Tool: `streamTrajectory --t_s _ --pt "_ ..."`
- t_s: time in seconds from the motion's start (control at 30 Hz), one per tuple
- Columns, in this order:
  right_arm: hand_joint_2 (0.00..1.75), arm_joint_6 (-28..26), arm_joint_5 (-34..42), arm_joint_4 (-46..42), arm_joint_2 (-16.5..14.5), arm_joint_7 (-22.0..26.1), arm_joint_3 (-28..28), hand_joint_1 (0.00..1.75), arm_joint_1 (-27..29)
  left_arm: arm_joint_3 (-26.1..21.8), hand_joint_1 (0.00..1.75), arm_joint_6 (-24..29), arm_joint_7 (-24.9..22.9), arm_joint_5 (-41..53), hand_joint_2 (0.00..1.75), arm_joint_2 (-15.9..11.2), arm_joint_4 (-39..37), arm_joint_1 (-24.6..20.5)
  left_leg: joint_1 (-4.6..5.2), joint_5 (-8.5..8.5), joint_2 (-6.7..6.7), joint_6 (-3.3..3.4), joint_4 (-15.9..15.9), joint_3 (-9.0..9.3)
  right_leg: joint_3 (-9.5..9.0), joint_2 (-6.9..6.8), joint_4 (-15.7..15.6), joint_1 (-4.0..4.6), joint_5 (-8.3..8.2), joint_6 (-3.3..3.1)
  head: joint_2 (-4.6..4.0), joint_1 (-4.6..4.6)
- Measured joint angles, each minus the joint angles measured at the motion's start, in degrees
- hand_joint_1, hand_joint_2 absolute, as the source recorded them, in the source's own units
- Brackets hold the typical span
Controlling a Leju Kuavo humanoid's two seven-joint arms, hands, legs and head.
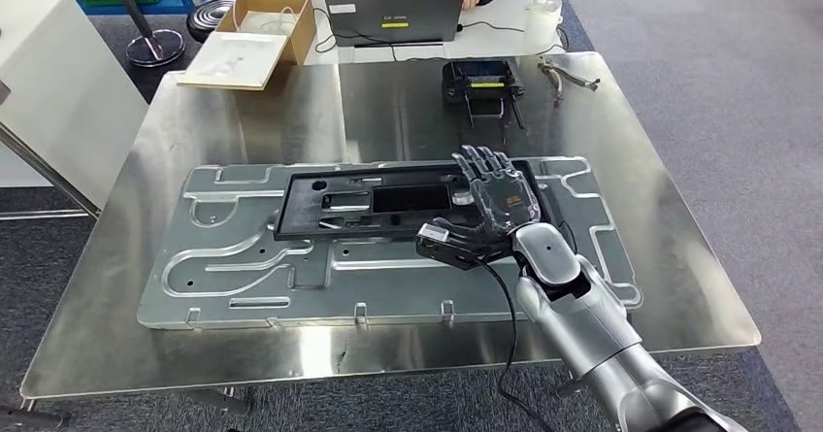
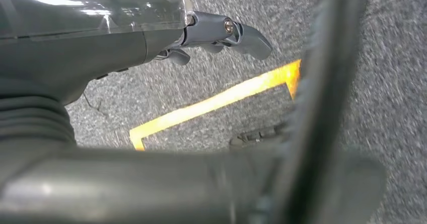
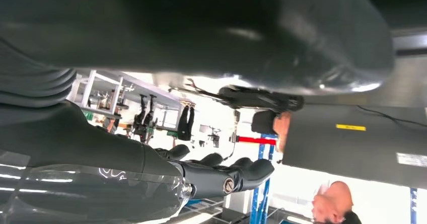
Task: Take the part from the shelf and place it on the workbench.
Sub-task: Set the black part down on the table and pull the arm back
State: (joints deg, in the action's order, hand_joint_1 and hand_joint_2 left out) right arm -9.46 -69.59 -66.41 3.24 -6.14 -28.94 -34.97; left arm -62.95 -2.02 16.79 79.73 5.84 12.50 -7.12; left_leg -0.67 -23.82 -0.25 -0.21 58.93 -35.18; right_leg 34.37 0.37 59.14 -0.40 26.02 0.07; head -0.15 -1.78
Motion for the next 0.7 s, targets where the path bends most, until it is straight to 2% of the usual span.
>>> streamTrajectory --t_s 0.07,0.1,0.13,0.2,0.23,0.27,0.3,0.37,0.4,0.43,0.5,0.53,0.57,0.6,0.63,0.7 --pt "0.0 0.0 0.0 0.0 0.0 0.0 0.0 0.0 0.0 0.0 0.0 0.0 0.0 0.0 0.0 0.0 0.0 0.1 -0.11 -0.86 0.0 -0.68 0.6 -0.43 0.34 -0.18 -0.3 -0.15 -0.71 -0.89 0.0 0.01" --pt "0.0 0.0 0.0 0.1 0.0 0.0 0.0 0.0 -0.1 0.0 0.0 0.0 0.0 0.0 0.0 0.0 0.0 0.1 -0.18 -2.4 0.0 -0.93 2.2 -1.04 0.62 -0.28 -0.5 -0.26 -1.14 -1.39 0.0 0.01" --pt "0.0 0.0 0.0 0.1 0.0 0.0 0.0 0.0 -0.1 0.0 0.0 0.0 0.0 0.0 0.0 0.0 0.0 0.1 -0.25 -4.72 0.03 -1.11 4.9 -2.03 1.02 -0.36 -0.7 -0.28 -1.57 -1.76 0.0 0.01" --pt "0.0 0.0 0.0 0.1 0.0 0.0 0.0 0.0 0.0 0.0 0.0 0.0 0.0 0.0 0.0 0.0 0.0 0.1 -0.29 -9.44 0.04 -1.32 12.2 -4.34 2.14 -0.39 -0.6 -0.1 -2.36 -2.08 0.0 0.01" --pt "0.0 0.0 0.0 0.2 0.0 0.0 0.0 0.0 0.0 0.0 0.0 0.0 0.0 0.0 0.0 0.0 0.0 0.1 -0.29 -10.79 0.04 -1.37 14.9 -4.83 2.78 -0.39 -0.5 0.02 -2.79 -2.11 0.0 0.01" --pt "0.0 0.0 0.0 0.3 0.0 0.0 0.0 0.0 0.1 0.0 0.0 0.0 0.0 0.0 0.0 0.0 0.0 0.1 -0.28 -11.08 0.04 -1.32 15.4 -4.27 3.42 -0.38 -0.4 0.14 -3.24 -2.11 0.0 0.01" --pt "0.0 0.0 0.0 0.3 0.0 0.0 0.0 0.0 0.1 0.0 0.0 0.0 0.0 0.0 0.0 0.0 0.0 0.1 -0.27 -10.4 0.04 -1.19 13.7 -2.52 4.01 -0.37 -0.4 0.23 -3.69 -2.07 0.0 0.01" --pt "0.0 0.0 0.0 0.3 0.0 0.0 0.1 0.0 0.1 0.0 0.0 0.0 0.0 0.0 0.0 0.0 0.0 0.0 -0.12 -8.16 0.04 -0.59 5.5 3.16 4.88 -0.35 -0.2 0.33 -4.58 -1.85 0.0 0.0" --pt "0.0 0.0 0.0 0.3 0.0 0.0 0.1 0.0 0.0 0.0 0.0 0.0 0.1 0.0 0.0 -0.1 0.0 -0.1 0.07 -7.24 0.03 -0.27 1.9 5.34 5.11 -0.37 -0.2 0.37 -5.0 -1.61 0.0 0.01" --pt "0.0 0.0 0.0 0.3 0.1 0.0 0.2 0.0 0.0 0.0 0.0 0.0 0.1 0.0 0.0 -0.1 0.0 -0.2 0.29 -6.72 0.02 0.03 -0.3 6.61 5.22 -0.4 -0.2 0.35 -5.42 -1.29 0.0 0.0" --pt "0.0 0.0 0.0 0.2 0.1 0.0 0.3 0.0 -0.1 0.0 0.0 0.0 0.1 0.0 0.0 -0.2 0.0 -0.2 0.73 -5.89 0.01 0.56 -1.1 6.66 5.22 -0.46 -0.6 0.21 -6.35 -0.54 0.0 0.0" --pt "0.0 0.0 0.0 0.3 0.1 0.0 0.3 0.0 -0.1 0.0 0.0 0.1 0.1 0.0 0.0 -0.1 0.0 -0.2 0.6 -5.26 0.06 0.9 -1.3 6.46 5.34 -0.42 -0.8 0.15 -6.8 -0.18 0.0 -0.01" --pt "0.0 0.0 0.0 0.3 0.2 0.1 0.3 0.0 -0.1 0.0 0.0 0.0 0.1 0.0 0.0 -0.1 0.0 -0.2 0.47 -4.45 0.19 1.27 -1.6 6.15 5.6 -0.34 -0.7 0.14 -6.44 0.13 0.0 0.01" --pt "0.0 0.0 0.0 0.3 0.3 0.1 0.4 0.0 -0.1 0.0 0.0 -0.1 0.2 0.0 0.0 -0.1 0.0 -0.2 0.28 -3.51 0.35 1.7 -2.0 5.65 6.14 -0.26 0.2 0.13 -4.91 0.41 0.0 0.01" --pt "0.0 0.0 0.0 0.3 0.4 0.1 0.5 0.0 -0.1 0.0 0.0 -0.2 0.2 -0.1 0.0 -0.1 0.0 -0.2 0.09 -2.6 0.52 2.01 -2.3 4.99 6.92 -0.2 2.4 0.08 -2.33 0.67 0.0 0.01" --pt "0.0 0.0 0.0 0.4 0.4 0.1 0.6 0.0 0.0 0.0 0.0 -0.4 0.3 -0.1 0.0 -0.1 0.0 -0.2 0.13 -1.18 0.7 2.31 -2.3 3.25 8.53 -0.2 9.3 -0.22 3.78 1.16 0.0 0.01"
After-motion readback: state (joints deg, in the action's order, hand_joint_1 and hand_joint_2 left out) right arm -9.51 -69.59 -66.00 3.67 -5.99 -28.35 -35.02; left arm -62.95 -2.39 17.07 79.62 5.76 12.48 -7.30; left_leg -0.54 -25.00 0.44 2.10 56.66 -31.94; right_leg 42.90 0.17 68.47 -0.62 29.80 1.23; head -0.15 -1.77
